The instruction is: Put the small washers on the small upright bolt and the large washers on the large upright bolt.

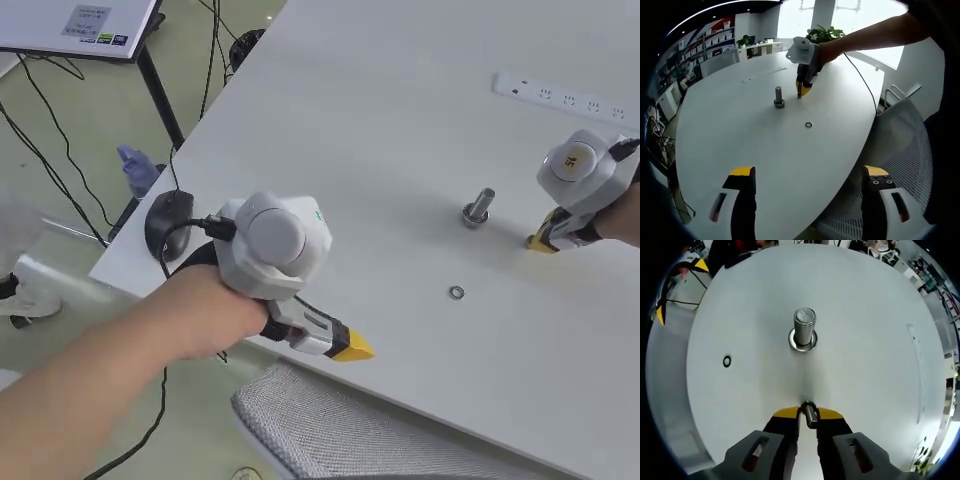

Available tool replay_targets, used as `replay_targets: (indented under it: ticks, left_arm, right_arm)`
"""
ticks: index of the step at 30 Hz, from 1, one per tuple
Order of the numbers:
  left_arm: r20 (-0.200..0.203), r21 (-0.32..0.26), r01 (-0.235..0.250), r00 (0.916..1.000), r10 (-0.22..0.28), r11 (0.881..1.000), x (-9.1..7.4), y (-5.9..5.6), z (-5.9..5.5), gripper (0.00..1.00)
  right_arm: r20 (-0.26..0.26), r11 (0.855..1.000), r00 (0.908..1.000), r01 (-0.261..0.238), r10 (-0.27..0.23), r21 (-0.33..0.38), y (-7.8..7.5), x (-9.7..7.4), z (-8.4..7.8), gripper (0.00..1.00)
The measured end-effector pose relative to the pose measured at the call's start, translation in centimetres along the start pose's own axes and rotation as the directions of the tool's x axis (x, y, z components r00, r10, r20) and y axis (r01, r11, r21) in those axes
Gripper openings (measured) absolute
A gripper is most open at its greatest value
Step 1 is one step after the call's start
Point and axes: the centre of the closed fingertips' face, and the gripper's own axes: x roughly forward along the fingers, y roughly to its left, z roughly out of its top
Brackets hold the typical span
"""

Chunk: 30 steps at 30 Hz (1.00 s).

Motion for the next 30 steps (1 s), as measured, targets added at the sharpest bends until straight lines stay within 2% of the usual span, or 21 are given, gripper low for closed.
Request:
replay_targets:
  ticks: [10,14,16,27,30]
  left_arm:
    - [0.002,-0.004,-0.007,1.0000,0.007,1.000,-0.3,0.1,-0.2,0.87]
    - [0.000,-0.001,-0.007,1.0000,0.007,1.000,-0.4,0.0,-0.3,0.87]
    - [0.004,-0.003,-0.006,1.0000,0.006,1.000,-0.4,-0.1,-0.2,0.86]
    - [0.012,0.006,-0.005,0.9999,0.005,1.000,-0.6,-0.4,0.0,0.86]
    - [0.007,0.014,-0.004,1.0000,0.004,1.000,-0.6,-0.5,0.0,0.86]
  right_arm:
    - [0.017,1.000,0.9998,0.004,-0.004,-0.018,-0.4,-0.1,0.2,0.25]
    - [0.023,1.000,0.9997,-0.002,0.002,-0.011,-0.4,-0.4,0.3,0.27]
    - [0.032,1.000,0.9992,-0.021,0.022,-0.012,0.0,-0.5,0.5,0.28]
    - [0.033,1.000,0.9994,-0.013,0.013,-0.003,-0.2,-2.1,0.3,0.31]
    - [0.038,1.000,0.9992,-0.007,0.008,-0.006,-0.8,-2.6,0.3,0.31]
